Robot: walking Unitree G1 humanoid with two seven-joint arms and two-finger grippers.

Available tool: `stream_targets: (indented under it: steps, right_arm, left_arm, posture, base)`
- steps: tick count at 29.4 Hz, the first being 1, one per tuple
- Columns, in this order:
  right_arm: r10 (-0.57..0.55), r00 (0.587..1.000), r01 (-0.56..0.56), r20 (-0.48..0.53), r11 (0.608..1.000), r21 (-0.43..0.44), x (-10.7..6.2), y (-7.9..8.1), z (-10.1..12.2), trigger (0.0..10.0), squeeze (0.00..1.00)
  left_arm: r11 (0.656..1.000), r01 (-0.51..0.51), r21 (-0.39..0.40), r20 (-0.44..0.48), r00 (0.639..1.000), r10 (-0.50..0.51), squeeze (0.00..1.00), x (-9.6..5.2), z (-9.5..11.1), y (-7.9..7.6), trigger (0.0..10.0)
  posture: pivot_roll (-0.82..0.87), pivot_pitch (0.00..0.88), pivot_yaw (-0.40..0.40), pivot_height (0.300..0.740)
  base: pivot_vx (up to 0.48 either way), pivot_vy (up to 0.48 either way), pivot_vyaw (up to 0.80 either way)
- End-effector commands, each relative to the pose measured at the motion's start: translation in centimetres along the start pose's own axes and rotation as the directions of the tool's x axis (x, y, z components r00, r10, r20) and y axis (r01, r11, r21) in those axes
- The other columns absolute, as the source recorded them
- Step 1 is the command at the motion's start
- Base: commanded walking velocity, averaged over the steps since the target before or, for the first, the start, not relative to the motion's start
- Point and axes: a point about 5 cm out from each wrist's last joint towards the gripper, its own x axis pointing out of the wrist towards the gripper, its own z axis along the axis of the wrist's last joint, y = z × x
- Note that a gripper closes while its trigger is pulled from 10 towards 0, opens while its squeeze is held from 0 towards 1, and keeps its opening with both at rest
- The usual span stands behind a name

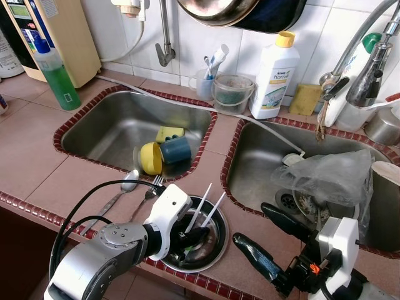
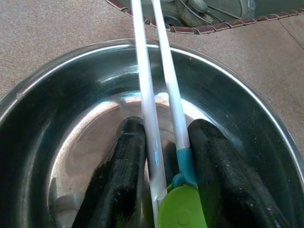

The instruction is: Kitchen organization

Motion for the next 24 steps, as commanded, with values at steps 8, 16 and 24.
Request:
stream_targets:
  steps: [8, 16, 24]
  right_arm:
    - [0.014, 1.0, -0.014, 0.022, 1.0, -0.005, 0.04, 0.15, 0.68, 10.0, 0.0]
    - [0.013, 1.0, -0.013, 0.023, 1.0, -0.004, 0.02, 0.09, 0.68, 10.0, 0.0]
    - [0.011, 1.0, -0.011, 0.029, 1.0, 0.003, 0.03, 0.01, 0.78, 10.0, 0.0]
  left_arm:
    - [1.0, -0.012, 0.002, 0.008, 1.0, 0.012, 0.0, -0.15, 0.21, 0.29, 0.0]
    - [1.0, -0.003, -0.005, 0.018, 1.0, 0.003, 0.0, -0.22, 0.37, 0.22, 0.0]
    - [1.0, -0.003, -0.021, 0.036, 0.999, 0.004, 0.0, -0.42, 0.74, 0.35, 0.0]
  posture:
    - [-0.08, 0.058, 0.0, 0.731]
    - [-0.08, 0.059, -0.002, 0.731]
    - [-0.08, 0.06, -0.004, 0.731]
  base:
    - [0.0, 0.0, 0.0]
    - [0.0, 0.0, 0.0]
    - [0.0, 0.0, 0.0]
